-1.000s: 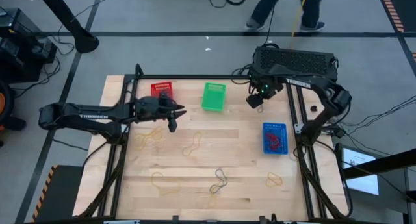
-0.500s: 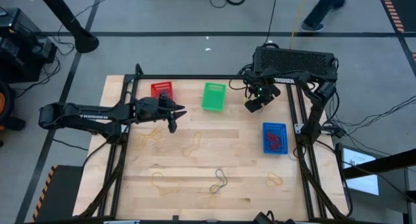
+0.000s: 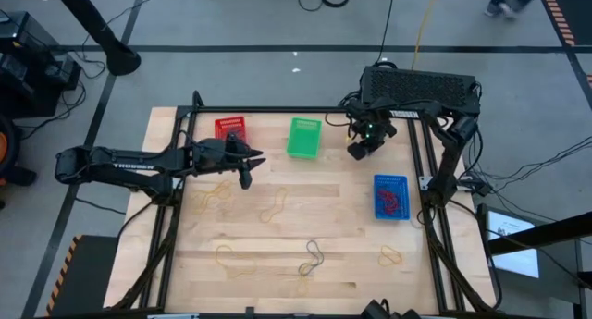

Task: Sort rubber bands into baskets
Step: Put the blue rubber band into the red bin

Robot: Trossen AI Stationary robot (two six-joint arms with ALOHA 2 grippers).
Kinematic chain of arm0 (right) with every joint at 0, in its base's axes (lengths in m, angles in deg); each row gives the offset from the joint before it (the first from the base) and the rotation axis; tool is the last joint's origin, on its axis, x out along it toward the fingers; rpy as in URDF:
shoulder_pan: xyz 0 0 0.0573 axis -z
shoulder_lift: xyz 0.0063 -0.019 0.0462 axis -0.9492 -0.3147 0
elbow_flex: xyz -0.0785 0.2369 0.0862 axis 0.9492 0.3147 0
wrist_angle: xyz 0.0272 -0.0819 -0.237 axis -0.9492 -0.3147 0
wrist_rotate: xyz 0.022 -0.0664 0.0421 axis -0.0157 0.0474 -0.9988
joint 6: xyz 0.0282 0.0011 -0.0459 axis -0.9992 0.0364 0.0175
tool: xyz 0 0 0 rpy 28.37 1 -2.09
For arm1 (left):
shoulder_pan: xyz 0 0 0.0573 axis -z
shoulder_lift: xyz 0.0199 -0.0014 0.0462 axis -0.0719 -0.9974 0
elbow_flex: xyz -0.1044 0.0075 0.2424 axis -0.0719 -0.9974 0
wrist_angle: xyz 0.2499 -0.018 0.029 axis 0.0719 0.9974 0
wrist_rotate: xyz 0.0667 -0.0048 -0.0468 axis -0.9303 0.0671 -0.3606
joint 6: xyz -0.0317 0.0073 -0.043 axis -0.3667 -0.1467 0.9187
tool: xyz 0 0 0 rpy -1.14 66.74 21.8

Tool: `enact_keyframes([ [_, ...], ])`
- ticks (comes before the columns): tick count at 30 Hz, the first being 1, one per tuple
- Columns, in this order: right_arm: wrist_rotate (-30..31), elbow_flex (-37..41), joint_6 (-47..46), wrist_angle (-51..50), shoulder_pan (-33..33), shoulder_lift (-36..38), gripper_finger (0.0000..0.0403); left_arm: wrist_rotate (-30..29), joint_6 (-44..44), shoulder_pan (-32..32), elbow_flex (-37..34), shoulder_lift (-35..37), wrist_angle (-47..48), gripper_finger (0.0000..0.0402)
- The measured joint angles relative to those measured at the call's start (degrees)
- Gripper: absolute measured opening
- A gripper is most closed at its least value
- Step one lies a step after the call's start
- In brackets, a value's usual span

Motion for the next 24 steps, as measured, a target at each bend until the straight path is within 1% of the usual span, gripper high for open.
enact_keyframes([
  [2, 1.31, 0.14, 0.17, -1.13, 0.0, 2.31, 0.0008, 0.0, -0.01, 0.0, 0.0, 0.0, -0.03, 0.0118],
  [10, 1.07, 0.03, -2.42, -4.14, -0.04, 17.05, 0.0001, 0.0, -0.05, 0.0, 0.0, 0.0, -0.37, 0.0118],
  [13, 3.32, 0.01, -4.25, -4.18, -0.45, 22.72, 0.0001, 0.0, -0.07, 0.0, 0.0, 0.0, -0.37, 0.0118],
  [17, 4.87, 0.01, -4.91, -4.04, -0.88, 29.68, 0.0001, 0.0, -0.07, 0.0, -0.01, 0.0, -0.35, 0.0118],
  [21, 5.04, 0.01, -4.87, -3.67, -1.16, 35.23, 0.0, 0.01, -0.1, 0.13, -0.02, 0.0, -0.42, 0.0118],
  [24, 4.64, 0.01, -4.21, -4.2, -3.25, 37.81, 0.0, 0.01, -0.28, 0.84, -0.03, -0.03, -1.22, 0.0118],
])
